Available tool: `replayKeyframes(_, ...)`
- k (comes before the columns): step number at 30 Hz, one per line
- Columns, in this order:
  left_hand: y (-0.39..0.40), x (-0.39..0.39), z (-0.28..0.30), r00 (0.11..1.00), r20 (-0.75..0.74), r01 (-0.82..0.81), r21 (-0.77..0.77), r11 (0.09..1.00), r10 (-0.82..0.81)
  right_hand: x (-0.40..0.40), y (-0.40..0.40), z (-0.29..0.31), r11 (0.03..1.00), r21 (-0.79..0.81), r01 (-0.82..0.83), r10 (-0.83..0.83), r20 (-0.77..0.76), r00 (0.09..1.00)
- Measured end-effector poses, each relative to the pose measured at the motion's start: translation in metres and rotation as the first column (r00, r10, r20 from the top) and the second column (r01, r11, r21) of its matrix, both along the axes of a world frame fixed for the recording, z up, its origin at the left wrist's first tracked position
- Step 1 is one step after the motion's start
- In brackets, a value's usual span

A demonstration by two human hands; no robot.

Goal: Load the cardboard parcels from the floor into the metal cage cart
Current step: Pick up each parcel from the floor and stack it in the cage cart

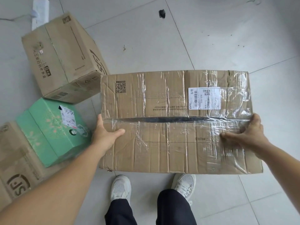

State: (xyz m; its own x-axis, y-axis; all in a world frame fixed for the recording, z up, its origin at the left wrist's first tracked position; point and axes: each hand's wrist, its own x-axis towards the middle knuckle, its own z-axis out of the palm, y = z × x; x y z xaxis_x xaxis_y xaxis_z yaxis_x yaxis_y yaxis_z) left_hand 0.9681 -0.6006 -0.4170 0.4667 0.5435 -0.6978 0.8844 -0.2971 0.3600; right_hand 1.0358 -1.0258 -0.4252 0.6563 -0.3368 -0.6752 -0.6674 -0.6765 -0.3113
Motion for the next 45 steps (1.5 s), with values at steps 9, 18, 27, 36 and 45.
replayKeyframes(9, 0.009, 0.004, 0.115, 0.992, 0.087, 0.087, 0.006, 0.996, -0.087, -0.037, 0.008, 0.119, 0.992, 0.059, 0.107, -0.112, 0.074, 0.991)
replayKeyframes(18, 0.031, 0.004, 0.268, 0.935, 0.307, 0.196, -0.019, 0.981, -0.181, -0.092, 0.027, 0.269, 0.962, 0.124, 0.244, -0.269, 0.257, 0.928)
replayKeyframes(27, 0.048, -0.017, 0.398, 0.802, 0.495, 0.352, 0.061, 0.934, -0.335, -0.181, 0.049, 0.412, 0.929, 0.122, 0.349, -0.366, 0.441, 0.82)
replayKeyframes(36, 0.033, -0.077, 0.481, 0.687, 0.591, 0.478, 0.071, 0.875, -0.423, -0.291, 0.043, 0.504, 0.883, 0.026, 0.468, -0.405, 0.548, 0.732)
replayKeyframes(45, 0.01, -0.135, 0.564, 0.5, 0.705, 0.617, 0.117, 0.778, -0.503, -0.426, 0.053, 0.592, 0.79, 0.014, 0.613, -0.484, 0.627, 0.61)
